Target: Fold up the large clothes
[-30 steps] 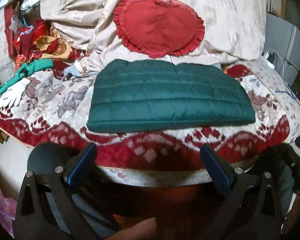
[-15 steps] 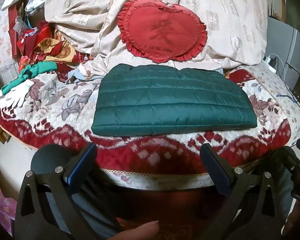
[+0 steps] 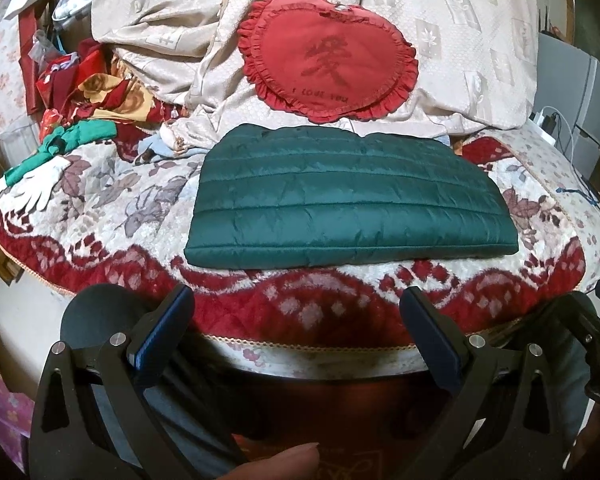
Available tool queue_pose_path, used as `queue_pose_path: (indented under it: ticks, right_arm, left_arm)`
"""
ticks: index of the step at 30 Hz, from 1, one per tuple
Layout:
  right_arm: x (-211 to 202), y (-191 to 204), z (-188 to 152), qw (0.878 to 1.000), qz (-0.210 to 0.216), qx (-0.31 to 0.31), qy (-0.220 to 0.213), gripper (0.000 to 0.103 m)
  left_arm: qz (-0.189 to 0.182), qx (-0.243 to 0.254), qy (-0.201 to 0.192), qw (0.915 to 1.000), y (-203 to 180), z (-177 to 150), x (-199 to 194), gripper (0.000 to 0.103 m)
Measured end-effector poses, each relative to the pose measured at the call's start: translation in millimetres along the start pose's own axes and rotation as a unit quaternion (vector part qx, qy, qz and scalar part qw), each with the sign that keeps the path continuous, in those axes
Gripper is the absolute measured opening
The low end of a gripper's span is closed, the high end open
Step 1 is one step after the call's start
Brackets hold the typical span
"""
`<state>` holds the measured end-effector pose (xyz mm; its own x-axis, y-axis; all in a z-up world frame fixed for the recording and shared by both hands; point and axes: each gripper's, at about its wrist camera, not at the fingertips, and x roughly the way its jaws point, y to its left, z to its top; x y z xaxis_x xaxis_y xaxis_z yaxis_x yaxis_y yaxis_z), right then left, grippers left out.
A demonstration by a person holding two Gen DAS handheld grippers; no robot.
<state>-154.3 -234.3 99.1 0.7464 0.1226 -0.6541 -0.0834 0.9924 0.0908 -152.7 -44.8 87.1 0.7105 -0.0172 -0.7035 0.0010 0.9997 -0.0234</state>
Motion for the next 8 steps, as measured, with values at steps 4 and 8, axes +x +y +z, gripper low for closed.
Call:
queue_pose_path:
  ticks: [4, 8]
  right_arm:
    - [-0.3, 0.5, -0.2, 1.000, 0.000, 0.000, 0.000, 0.103]
    - [-0.7, 2.0, -0.8, 1.000, 0.000, 0.001, 0.000, 0.103]
  left_arm:
    - [-0.008, -0.007, -0.003, 0.9999, 2.2, -1.3, -0.2, 0.103]
    - [-0.010, -0.010, -0.012, 0.9998, 2.5, -2.9, -2.2, 0.103]
